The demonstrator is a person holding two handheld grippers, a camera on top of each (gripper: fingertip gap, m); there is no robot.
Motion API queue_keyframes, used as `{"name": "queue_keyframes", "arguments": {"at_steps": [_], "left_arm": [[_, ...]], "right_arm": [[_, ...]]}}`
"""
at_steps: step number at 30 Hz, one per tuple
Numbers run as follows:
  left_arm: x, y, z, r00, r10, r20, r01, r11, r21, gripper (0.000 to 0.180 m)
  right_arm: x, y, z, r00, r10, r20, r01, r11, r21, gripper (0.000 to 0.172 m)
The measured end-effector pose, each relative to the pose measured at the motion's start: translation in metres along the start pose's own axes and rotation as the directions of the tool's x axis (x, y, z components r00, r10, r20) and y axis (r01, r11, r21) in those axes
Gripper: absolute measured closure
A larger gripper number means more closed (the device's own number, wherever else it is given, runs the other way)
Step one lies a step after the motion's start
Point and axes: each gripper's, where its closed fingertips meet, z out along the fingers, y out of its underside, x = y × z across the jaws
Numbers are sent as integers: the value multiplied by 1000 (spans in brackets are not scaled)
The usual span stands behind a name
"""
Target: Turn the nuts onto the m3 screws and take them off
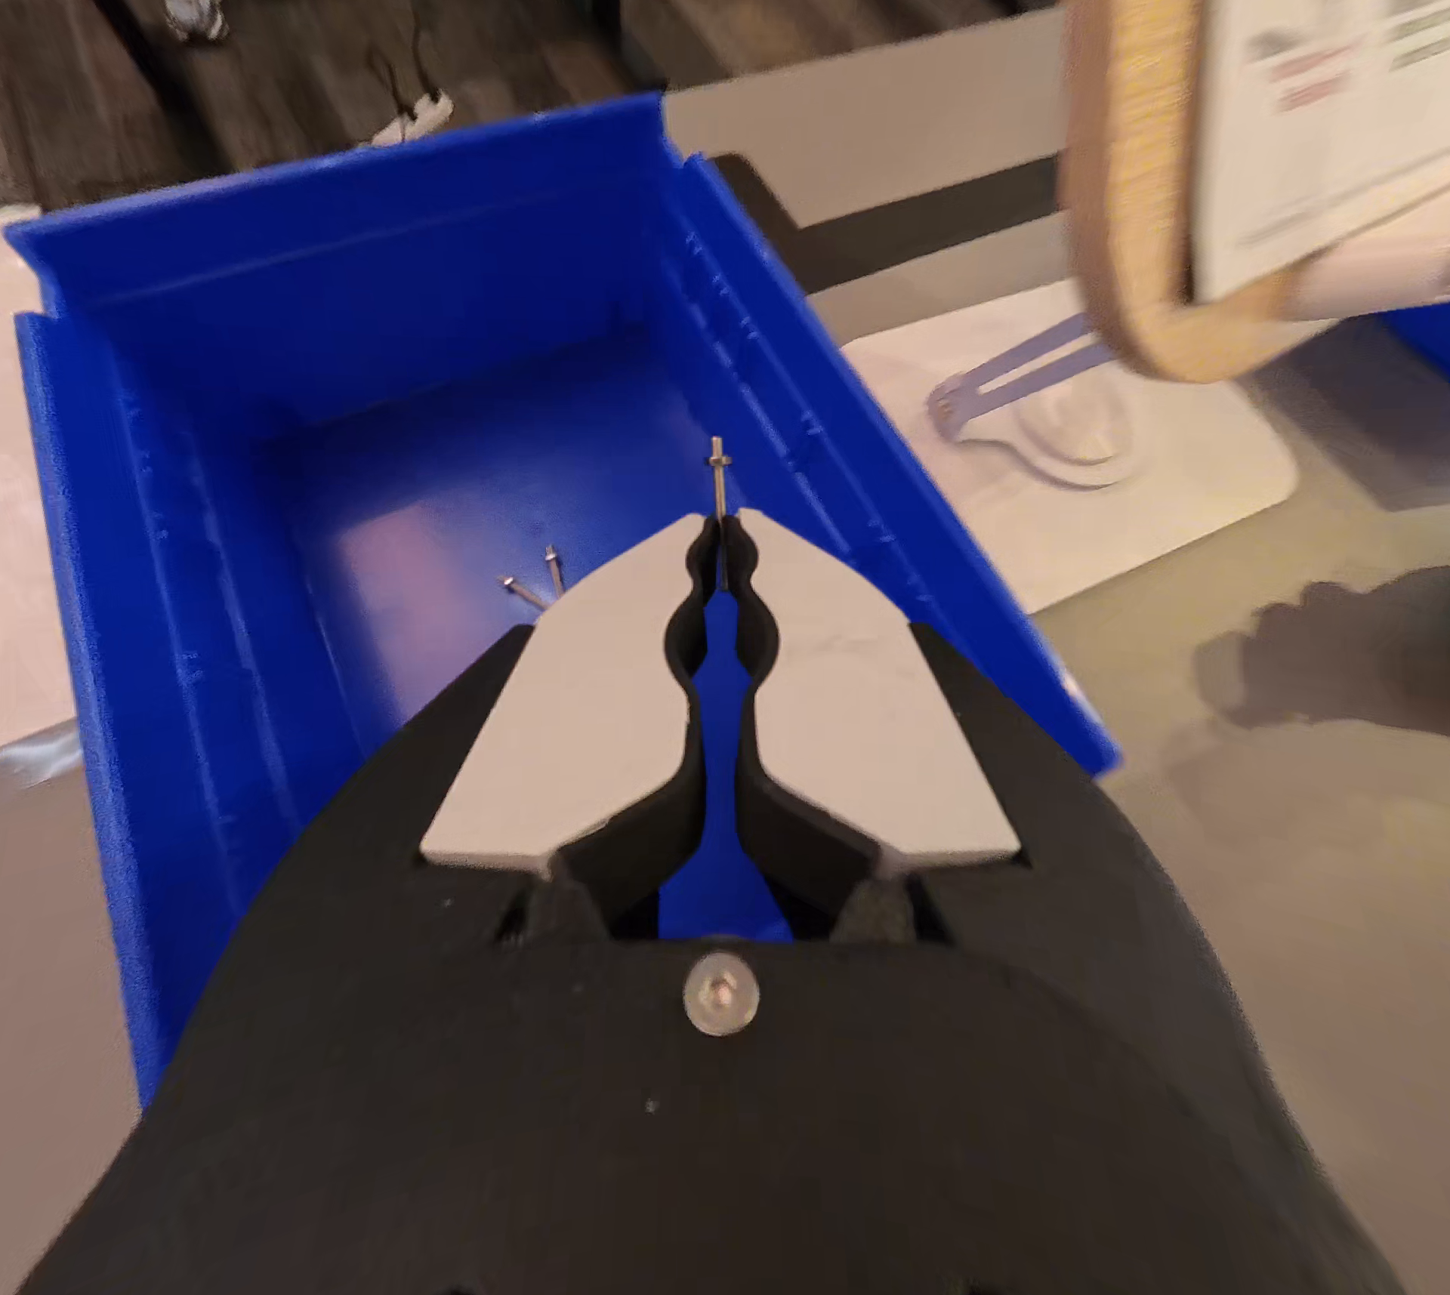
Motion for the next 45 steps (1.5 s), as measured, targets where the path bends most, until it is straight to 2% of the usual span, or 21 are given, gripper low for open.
{"name": "queue_keyframes", "arguments": {"at_steps": [2, 5, 8, 11, 14, 17, 21, 25, 30, 34, 40, 42, 45], "left_arm": [[21, -12, -18, 995, 12, -95, -1, 993, 117, 179], [49, -20, -40, 985, 52, -166, -15, 976, 219, 179], [73, -20, -57, 980, 85, -182, -34, 963, 268, 179], [114, -22, -70, 953, 130, -274, -29, 938, 344, 179], [163, -17, -71, 915, 172, -366, -13, 917, 399, 179], [220, -10, -67, 843, 242, -481, 10, 886, 464, 179], [283, 4, -47, 763, 320, -562, 2, 868, 497, 179], [320, 12, -32, 702, 323, -635, 43, 870, 491, 179], [341, 14, -23, 673, 344, -655, 37, 869, 493, 179], [347, 17, -22, 652, 351, -672, 27, 875, 483, 179], [344, 17, -22, 633, 334, -698, 62, 877, 476, 178], [339, 19, -16, 658, 322, -680, 31, 892, 452, 151], [341, 25, -11, 655, 328, -681, -21, 908, 418, 145]], "right_arm": [[0, -2, -1, 1000, -1, -2, 1, 1000, 12, 171], [0, -7, -4, 1000, 16, 3, -16, 999, 40, 171], [0, -17, -9, 999, 49, 19, -51, 994, 100, 170], [-1, -33, -19, 996, 82, 45, -89, 978, 190, 166], [-4, -55, -34, 984, 133, 119, -165, 931, 325, 161], [-8, -72, -49, 968, 149, 202, -223, 878, 424, 158], [-16, -89, -65, 949, 128, 286, -262, 825, 500, 155], [-19, -93, -70, 931, 143, 335, -309, 799, 517, 152], [-26, -96, -73, 922, 103, 373, -304, 790, 532, 150], [-30, -96, -74, 921, 82, 382, -292, 793, 534, 165], [-29, -95, -74, 920, 96, 381, -298, 802, 518, 167], [-25, -95, -76, 914, 112, 390, -317, 796, 516, 167], [-25, -91, -75, 918, 91, 387, -285, 828, 483, 167]]}}
